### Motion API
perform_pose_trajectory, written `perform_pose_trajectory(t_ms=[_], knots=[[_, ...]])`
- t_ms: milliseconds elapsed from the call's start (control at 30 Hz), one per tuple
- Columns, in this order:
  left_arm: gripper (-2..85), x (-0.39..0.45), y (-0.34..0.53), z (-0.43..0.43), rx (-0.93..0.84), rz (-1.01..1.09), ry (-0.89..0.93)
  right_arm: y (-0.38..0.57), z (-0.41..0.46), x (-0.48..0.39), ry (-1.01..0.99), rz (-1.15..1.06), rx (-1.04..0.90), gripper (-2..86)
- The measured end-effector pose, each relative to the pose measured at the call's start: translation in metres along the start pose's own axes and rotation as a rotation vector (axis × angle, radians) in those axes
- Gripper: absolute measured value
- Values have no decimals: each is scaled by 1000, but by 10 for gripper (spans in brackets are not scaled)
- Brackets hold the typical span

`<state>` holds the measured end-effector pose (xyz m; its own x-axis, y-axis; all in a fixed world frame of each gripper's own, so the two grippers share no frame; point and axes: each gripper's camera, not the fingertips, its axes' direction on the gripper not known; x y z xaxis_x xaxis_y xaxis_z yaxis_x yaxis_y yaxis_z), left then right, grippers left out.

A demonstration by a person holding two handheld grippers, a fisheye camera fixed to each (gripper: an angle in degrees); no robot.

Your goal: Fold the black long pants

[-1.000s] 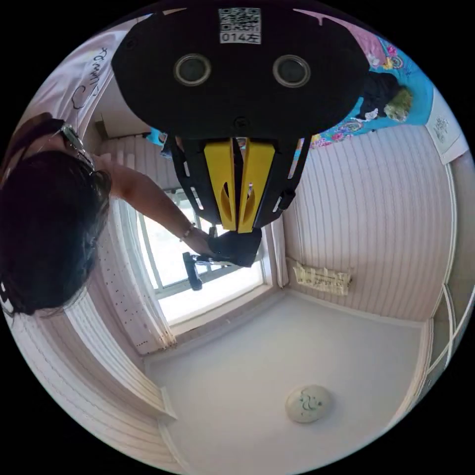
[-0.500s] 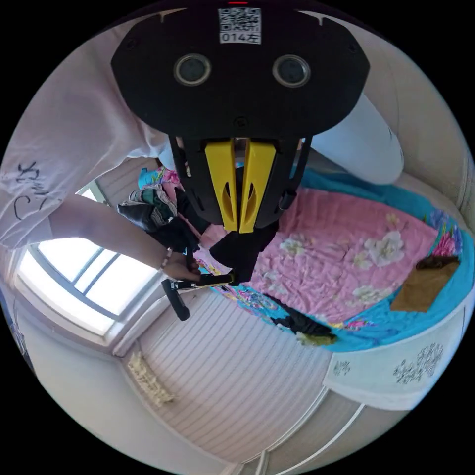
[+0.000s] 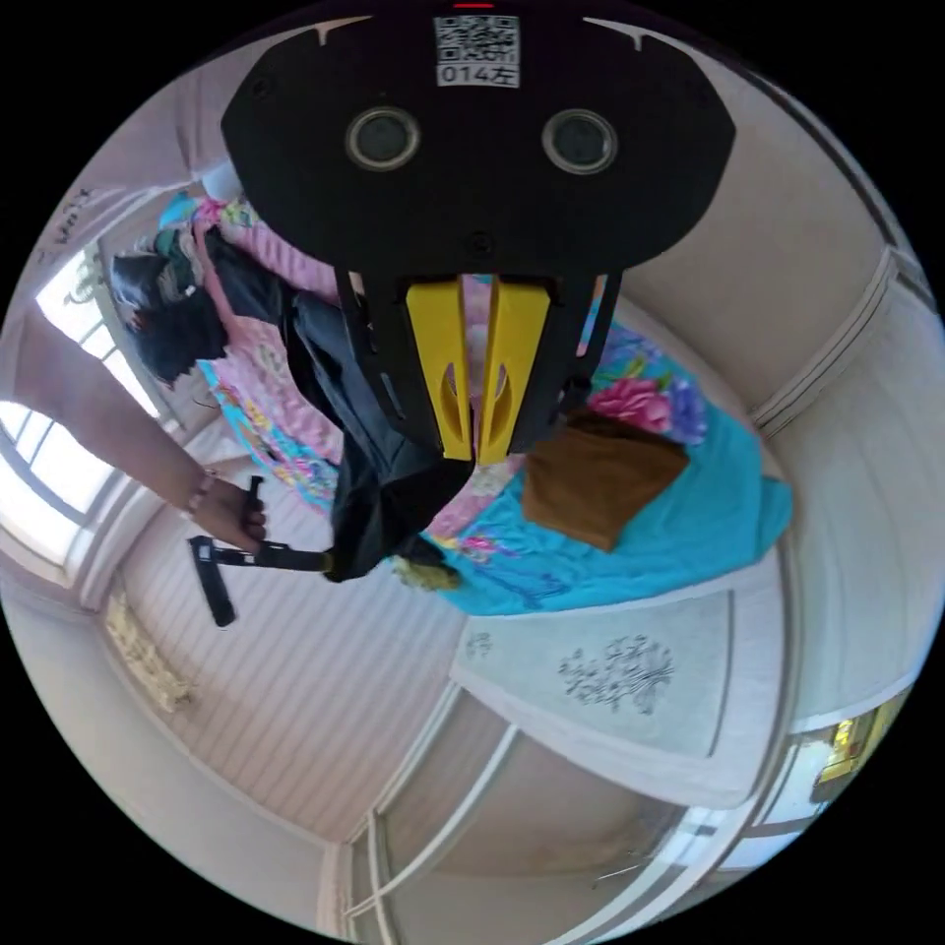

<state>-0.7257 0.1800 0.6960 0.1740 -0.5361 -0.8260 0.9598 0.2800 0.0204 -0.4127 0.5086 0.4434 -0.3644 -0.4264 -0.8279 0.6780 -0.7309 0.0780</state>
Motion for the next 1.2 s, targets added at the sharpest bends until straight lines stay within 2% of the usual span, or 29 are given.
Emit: perform_pose_trajectory(t_ms=[100, 167, 400, 500, 600, 733, 833, 933, 967, 1033, 1133, 1200], knots=[[-10, -51, 12, 24, -119, -93, -158, 63, 46, 19, 17, 16, -163, 18], [-9, -64, 23, 28, -157, -132, -134, 126, 54, 32, 42, 49, -212, 43], [11, -5, 57, 60, -240, 173, -14, 419, -12, 59, 172, 476, -218, 68], [42, 12, 41, 85, -253, 223, 30, 500, -40, 44, 189, 586, -237, 69], [64, 16, 5, 106, -230, 240, 30, 542, -53, 31, 173, 636, -227, 72], [100, 2, -41, 130, -183, 198, -52, 533, -46, 35, 105, 583, -177, 96], [112, -17, -59, 163, -234, 124, -107, 485, -28, 54, 20, 534, -104, 145], [87, -39, -55, 197, -359, -27, 81, 428, -6, 80, -112, 519, -6, 169], [43, -45, -51, 206, -416, -61, 186, 407, 6, 90, -124, 522, 9, 170], [7, -53, -42, 209, -434, -106, 233, 380, 26, 106, -116, 529, 3, 166], [-7, -55, -28, 189, -389, -72, 217, 341, 49, 134, -233, 553, -12, 69], [-9, -54, -20, 151, -296, -46, 211, 297, 40, 144, -225, 497, 46, 29]])
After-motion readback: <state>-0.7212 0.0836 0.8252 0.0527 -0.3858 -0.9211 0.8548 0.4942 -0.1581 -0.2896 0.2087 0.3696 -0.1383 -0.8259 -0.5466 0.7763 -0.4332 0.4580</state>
